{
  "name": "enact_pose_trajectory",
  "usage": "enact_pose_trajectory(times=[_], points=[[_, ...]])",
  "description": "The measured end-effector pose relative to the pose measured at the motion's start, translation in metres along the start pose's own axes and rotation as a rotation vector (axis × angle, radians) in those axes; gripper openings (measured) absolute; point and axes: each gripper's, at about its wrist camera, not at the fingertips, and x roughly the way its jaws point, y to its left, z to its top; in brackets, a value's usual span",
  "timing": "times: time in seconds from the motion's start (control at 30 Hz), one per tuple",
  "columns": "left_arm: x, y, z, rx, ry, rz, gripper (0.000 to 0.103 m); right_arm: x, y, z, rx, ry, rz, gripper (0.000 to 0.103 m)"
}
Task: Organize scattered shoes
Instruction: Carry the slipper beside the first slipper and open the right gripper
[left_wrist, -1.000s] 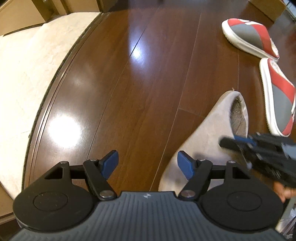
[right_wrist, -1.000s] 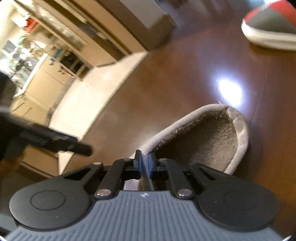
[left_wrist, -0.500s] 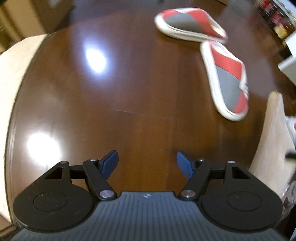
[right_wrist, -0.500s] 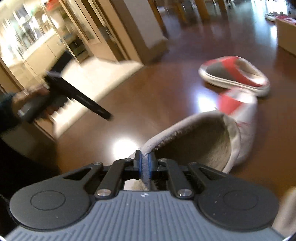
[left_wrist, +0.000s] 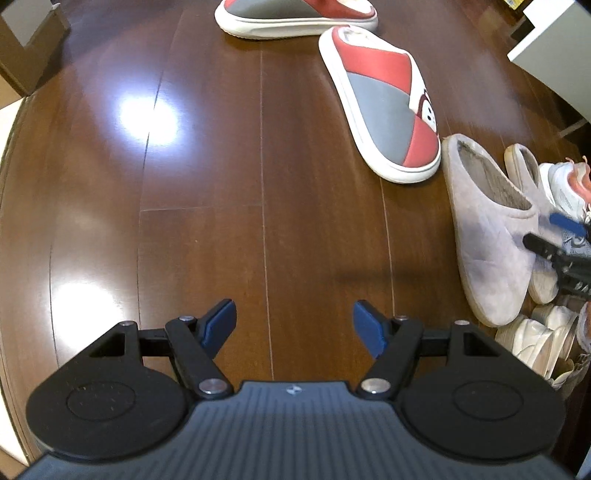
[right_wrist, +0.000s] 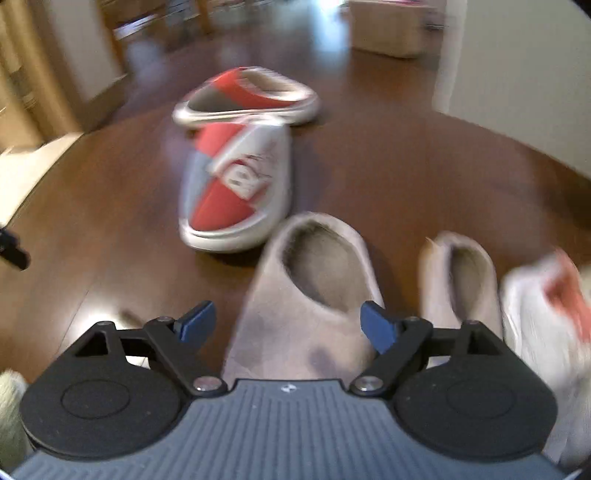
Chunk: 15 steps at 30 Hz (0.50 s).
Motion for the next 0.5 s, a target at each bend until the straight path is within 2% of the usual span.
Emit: enact_pose_trajectory(times=[0.1, 0.17, 0.2, 0.23, 0.27, 0.3, 0.37, 0.5], points=[[0.007, -0.008, 0.002, 0.013, 0.013, -0.003, 0.072, 0.011, -0.01, -0.021, 0.111, 0.043, -0.094, 0.083], [0.009, -0.014, 0.0, 0.03, 0.021, -0.003, 0.072, 0.022, -0.014, -0.027, 0.166, 0.055, -0.126, 0.083], [0.009, -0.015, -0.001, 0.036, 0.024, -0.002, 0.072, 0.028, -0.016, -0.03, 0.179, 0.055, -0.135, 0.077], [0.01, -0.017, -0.001, 0.041, 0.028, -0.001, 0.072, 0.036, -0.015, -0.033, 0.17, 0.051, -0.135, 0.063], [0.011, -0.02, -0.001, 0.045, 0.032, 0.0, 0.072, 0.043, -0.01, -0.035, 0.154, 0.05, -0.123, 0.024], [0.011, -0.02, -0.002, 0.046, 0.034, -0.001, 0.072, 0.05, -0.007, -0.038, 0.129, 0.049, -0.106, 0.017], [0.011, -0.021, -0.003, 0.048, 0.032, -0.003, 0.072, 0.05, -0.009, -0.038, 0.124, 0.027, -0.111, 0.014], [0.015, -0.021, -0.003, 0.044, 0.042, 0.001, 0.072, 0.035, -0.039, -0.043, 0.232, -0.012, -0.109, 0.014]])
